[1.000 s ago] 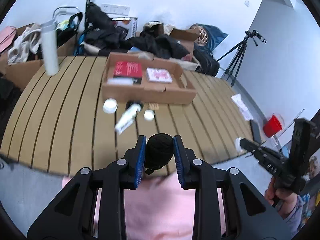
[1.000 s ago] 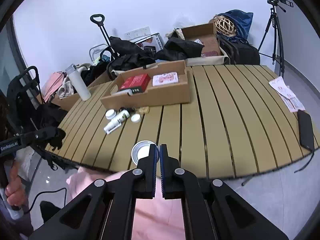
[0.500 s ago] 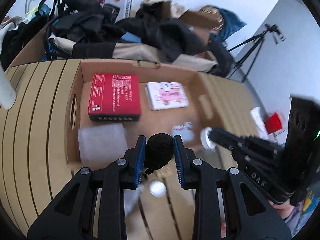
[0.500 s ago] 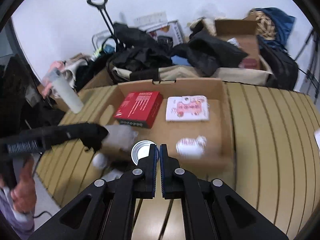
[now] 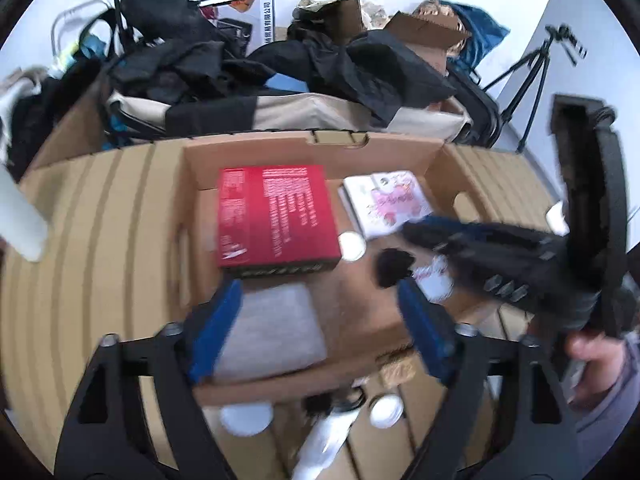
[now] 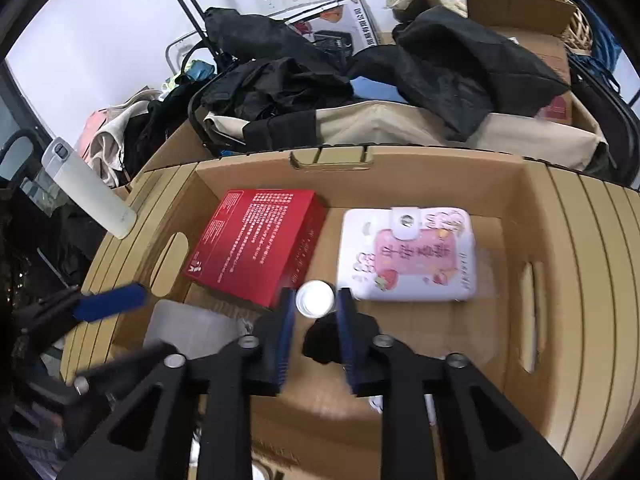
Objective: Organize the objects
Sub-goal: 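Carry the black item into the cardboard tray and open the left gripper, then withdraw the left gripper from the tray toward the lap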
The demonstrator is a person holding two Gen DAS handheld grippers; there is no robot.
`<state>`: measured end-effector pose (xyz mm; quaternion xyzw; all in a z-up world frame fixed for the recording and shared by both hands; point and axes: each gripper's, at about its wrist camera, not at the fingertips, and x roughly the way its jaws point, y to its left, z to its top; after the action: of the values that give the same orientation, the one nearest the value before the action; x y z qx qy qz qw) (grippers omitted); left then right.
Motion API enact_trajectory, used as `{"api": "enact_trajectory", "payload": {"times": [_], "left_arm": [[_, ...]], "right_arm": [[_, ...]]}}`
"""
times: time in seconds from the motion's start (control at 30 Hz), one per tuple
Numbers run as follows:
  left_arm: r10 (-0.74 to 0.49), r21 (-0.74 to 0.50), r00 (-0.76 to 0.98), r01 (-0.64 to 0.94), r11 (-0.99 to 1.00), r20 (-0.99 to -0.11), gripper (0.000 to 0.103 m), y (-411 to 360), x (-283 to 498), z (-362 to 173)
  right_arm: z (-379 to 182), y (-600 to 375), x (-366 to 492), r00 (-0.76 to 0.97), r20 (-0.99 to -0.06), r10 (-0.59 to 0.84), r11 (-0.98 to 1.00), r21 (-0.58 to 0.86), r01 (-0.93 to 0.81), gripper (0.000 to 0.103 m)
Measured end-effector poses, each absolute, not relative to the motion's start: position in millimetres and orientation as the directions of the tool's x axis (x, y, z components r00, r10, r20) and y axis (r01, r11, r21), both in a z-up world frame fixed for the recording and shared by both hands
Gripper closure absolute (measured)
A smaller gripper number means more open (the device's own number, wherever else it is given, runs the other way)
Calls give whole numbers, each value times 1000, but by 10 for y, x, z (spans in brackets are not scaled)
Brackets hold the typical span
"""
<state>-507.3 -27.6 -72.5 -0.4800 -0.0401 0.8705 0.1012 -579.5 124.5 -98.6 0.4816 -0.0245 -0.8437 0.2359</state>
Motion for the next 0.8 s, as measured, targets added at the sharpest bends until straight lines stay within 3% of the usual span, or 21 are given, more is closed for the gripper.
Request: {"api": "enact_trajectory", "payload": {"times": [0.07, 0.17, 0.2, 0.37, 0.53, 0.8], "left_arm": [[187, -140, -520, -130, -982, -834, 11, -297, -4934, -587], [151, -101, -527, -121, -987, -837, 5, -335, -4653, -343], [136, -88, -536, -115, -989, -833, 5, -358, -4518, -230], [141, -95, -590, -109, -989, -795, 0, -454, -3941, 272], [142, -91, -648, -112, -990, -748, 0, -494, -3293, 672], [170, -88, -723, -150, -985, -670, 0, -492, -2086, 825]], "right_arm": [[-806, 1380, -5686, -444, -793, -417, -894, 269, 359, 62], [-484, 1609, -5452, -480, -779, -403, -904, 257, 343, 40], [-378, 1682, -5356, -490, -777, -395, -908, 247, 339, 38], [184, 2043, -4744, -548, -761, -347, -926, 184, 331, 37], [586, 2260, -4054, -596, -731, -333, -929, 148, 338, 30], [736, 2348, -2790, -667, -656, -353, -917, 102, 386, 29]]}}
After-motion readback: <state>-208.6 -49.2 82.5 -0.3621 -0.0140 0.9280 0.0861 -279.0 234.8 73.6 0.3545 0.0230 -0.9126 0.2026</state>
